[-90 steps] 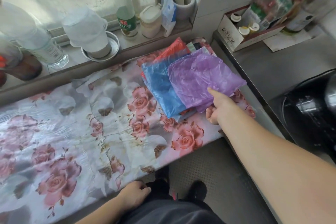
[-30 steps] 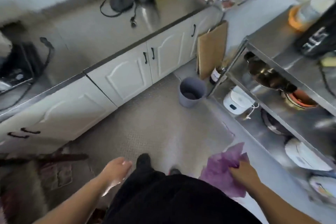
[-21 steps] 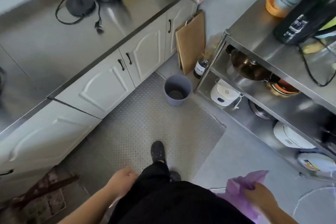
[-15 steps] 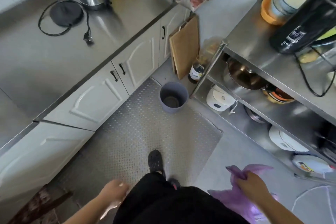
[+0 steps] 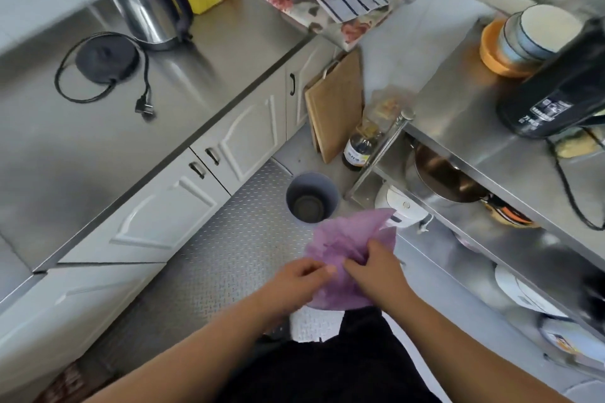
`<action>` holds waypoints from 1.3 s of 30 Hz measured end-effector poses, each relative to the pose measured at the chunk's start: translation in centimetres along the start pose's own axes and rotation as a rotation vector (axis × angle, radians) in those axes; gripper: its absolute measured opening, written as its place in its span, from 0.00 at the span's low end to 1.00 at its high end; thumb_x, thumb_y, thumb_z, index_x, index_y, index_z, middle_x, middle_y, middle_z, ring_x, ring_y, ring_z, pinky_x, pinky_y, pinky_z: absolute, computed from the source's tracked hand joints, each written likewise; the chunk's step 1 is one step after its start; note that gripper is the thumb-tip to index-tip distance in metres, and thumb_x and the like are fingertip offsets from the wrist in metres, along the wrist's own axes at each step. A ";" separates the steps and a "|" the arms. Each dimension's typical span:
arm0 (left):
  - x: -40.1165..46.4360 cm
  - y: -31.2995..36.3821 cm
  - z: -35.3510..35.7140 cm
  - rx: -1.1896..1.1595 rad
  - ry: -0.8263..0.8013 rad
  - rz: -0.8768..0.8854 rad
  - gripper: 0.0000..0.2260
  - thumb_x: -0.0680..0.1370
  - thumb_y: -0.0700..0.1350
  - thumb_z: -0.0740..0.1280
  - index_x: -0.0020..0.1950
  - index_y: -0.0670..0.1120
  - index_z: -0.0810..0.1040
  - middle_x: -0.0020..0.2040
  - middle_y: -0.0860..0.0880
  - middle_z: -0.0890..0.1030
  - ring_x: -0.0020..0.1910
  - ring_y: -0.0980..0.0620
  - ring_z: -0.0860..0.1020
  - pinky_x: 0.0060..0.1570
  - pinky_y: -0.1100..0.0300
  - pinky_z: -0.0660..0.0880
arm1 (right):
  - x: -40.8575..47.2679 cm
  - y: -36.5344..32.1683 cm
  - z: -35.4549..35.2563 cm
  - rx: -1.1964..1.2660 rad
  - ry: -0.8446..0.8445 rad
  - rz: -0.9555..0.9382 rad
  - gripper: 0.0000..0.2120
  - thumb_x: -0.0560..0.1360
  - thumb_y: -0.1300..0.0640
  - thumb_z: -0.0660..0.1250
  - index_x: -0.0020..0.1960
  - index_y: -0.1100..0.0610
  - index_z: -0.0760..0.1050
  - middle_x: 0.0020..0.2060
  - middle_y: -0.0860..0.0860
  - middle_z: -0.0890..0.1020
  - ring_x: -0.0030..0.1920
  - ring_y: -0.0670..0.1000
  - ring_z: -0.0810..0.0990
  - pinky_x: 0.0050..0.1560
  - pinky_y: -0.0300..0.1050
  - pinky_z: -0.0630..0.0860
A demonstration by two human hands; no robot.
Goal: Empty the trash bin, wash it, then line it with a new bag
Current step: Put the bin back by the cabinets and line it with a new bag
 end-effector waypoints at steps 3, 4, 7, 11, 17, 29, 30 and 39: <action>2.7 4.0 3.2 -0.235 0.000 -0.009 0.13 0.79 0.56 0.66 0.54 0.50 0.83 0.50 0.47 0.87 0.52 0.47 0.84 0.57 0.48 0.79 | 1.4 -2.4 -1.0 0.057 -0.144 -0.127 0.12 0.70 0.46 0.73 0.46 0.48 0.71 0.39 0.43 0.80 0.42 0.44 0.80 0.37 0.35 0.72; 3.6 4.7 3.5 -0.344 0.054 -0.050 0.15 0.80 0.56 0.65 0.54 0.46 0.83 0.48 0.43 0.87 0.49 0.44 0.85 0.52 0.46 0.81 | 1.8 -2.9 -1.5 0.091 -0.199 -0.156 0.13 0.69 0.46 0.74 0.49 0.48 0.74 0.41 0.44 0.83 0.43 0.41 0.82 0.40 0.35 0.76; 5.7 6.4 4.5 -0.621 0.187 -0.161 0.16 0.82 0.51 0.62 0.48 0.42 0.83 0.41 0.42 0.87 0.38 0.43 0.85 0.36 0.50 0.81 | 3.4 -3.7 -3.9 0.188 -0.349 -0.162 0.14 0.71 0.46 0.74 0.53 0.48 0.76 0.45 0.42 0.86 0.47 0.39 0.84 0.51 0.40 0.80; 8.1 8.5 4.5 -0.866 0.274 -0.157 0.17 0.83 0.48 0.59 0.48 0.42 0.85 0.40 0.42 0.85 0.37 0.48 0.85 0.34 0.57 0.80 | 7.4 -3.7 -8.5 0.266 -0.359 -0.118 0.08 0.77 0.49 0.70 0.50 0.53 0.78 0.44 0.48 0.85 0.48 0.48 0.84 0.52 0.46 0.80; 7.6 7.8 0.1 -0.966 0.472 -0.138 0.15 0.84 0.49 0.59 0.50 0.41 0.80 0.42 0.43 0.82 0.36 0.46 0.82 0.33 0.54 0.80 | 14.6 -1.8 -14.9 0.372 -0.174 0.020 0.06 0.80 0.52 0.66 0.46 0.52 0.79 0.35 0.51 0.81 0.31 0.49 0.77 0.23 0.38 0.70; 3.2 2.5 -10.2 -0.770 0.604 -0.141 0.15 0.84 0.48 0.59 0.58 0.37 0.77 0.43 0.41 0.79 0.37 0.47 0.77 0.39 0.54 0.77 | 21.6 -1.0 -18.8 0.300 0.024 0.131 0.17 0.79 0.48 0.64 0.43 0.62 0.77 0.34 0.58 0.76 0.31 0.55 0.73 0.28 0.47 0.68; 3.1 2.5 -10.8 -0.793 0.591 -0.120 0.15 0.84 0.48 0.59 0.59 0.37 0.77 0.43 0.42 0.80 0.36 0.48 0.78 0.39 0.54 0.78 | 21.8 -1.5 -18.8 0.282 0.018 0.137 0.17 0.79 0.48 0.65 0.42 0.62 0.78 0.33 0.58 0.76 0.30 0.54 0.73 0.27 0.44 0.68; 3.8 0.1 -14.8 -1.284 0.699 -0.075 0.15 0.81 0.50 0.66 0.62 0.41 0.78 0.41 0.50 0.81 0.32 0.56 0.76 0.26 0.63 0.76 | 21.4 -5.8 -16.2 0.466 -0.150 0.276 0.08 0.78 0.52 0.69 0.46 0.57 0.77 0.30 0.55 0.80 0.22 0.53 0.76 0.28 0.41 0.70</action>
Point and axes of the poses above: each hand's wrist, its own x-axis towards the middle knuckle, its own z-axis out of the palm, y = z × x, the point moved 9 cm from there along x, towards the middle knuckle
